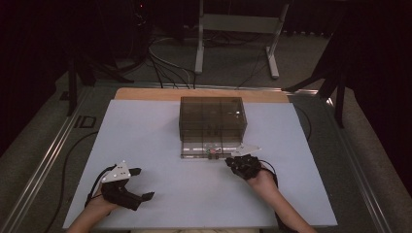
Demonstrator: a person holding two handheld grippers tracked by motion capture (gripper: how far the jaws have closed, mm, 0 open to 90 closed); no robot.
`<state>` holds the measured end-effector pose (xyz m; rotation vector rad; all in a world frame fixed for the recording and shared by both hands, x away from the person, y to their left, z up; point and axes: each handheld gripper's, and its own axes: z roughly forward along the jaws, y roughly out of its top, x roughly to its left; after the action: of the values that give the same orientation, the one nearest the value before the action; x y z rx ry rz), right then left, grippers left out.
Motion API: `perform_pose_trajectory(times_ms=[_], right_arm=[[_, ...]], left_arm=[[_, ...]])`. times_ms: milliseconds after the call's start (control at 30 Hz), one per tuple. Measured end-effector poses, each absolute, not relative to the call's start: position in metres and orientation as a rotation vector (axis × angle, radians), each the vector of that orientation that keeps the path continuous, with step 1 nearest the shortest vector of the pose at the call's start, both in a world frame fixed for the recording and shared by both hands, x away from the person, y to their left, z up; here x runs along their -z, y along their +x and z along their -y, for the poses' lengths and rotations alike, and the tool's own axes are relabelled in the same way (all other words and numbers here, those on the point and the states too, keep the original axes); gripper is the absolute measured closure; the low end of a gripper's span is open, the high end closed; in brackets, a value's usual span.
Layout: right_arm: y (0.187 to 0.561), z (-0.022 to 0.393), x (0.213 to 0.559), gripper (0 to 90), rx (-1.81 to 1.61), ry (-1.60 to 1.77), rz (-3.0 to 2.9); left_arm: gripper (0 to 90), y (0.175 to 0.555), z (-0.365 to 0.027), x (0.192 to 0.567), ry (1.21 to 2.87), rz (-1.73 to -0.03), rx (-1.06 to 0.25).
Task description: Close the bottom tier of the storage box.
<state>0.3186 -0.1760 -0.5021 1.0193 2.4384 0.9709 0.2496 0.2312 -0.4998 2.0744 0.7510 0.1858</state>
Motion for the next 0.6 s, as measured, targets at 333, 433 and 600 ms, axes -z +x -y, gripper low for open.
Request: perform_pose_trajectory(times_ms=[333,433,600], right_arm=[[0.320,0.172,0.500,90.0,-0.940,0.973,-2.439],[0.321,0.169,0.498,90.0,-0.940,0.951,-2.436],[0.324,0.165,0.497,90.0,-0.947,0.934,-2.443]], left_arm=[[0.0,0.250,-0.231,0.499,2.071,-0.750,-0.188],[0.0,0.250,-0.231,0.500,2.073,-0.752,-0.187],[0.0,0.250,-0.231,0.500,2.073,-0.749,-0.187]])
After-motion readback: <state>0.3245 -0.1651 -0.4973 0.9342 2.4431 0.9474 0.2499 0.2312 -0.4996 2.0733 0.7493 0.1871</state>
